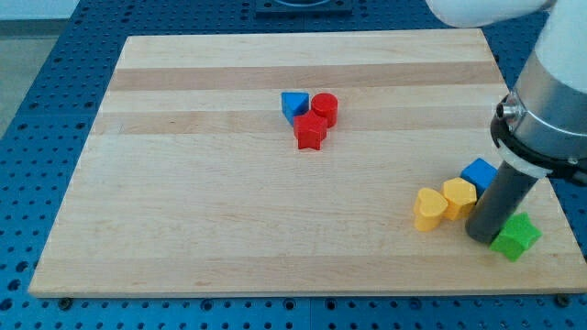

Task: Push the group of blocks to the left

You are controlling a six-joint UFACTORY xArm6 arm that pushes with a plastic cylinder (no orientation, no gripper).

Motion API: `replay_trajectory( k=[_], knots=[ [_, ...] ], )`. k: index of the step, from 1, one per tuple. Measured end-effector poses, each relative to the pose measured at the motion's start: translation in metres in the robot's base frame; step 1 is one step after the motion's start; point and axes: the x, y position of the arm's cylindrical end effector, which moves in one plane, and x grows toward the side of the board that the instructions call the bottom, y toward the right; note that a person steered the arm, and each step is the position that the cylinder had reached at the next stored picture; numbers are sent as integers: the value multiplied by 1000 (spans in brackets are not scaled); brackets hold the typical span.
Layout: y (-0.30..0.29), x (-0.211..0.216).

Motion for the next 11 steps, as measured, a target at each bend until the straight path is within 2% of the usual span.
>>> replay_trajectory(
  k=[2,3,4,5,8,9,11],
  knots=[
    [-1,1],
    [-25,2],
    [-52,26],
    [-56,56],
    [24,56],
    [68,55],
    [90,26]
  ],
)
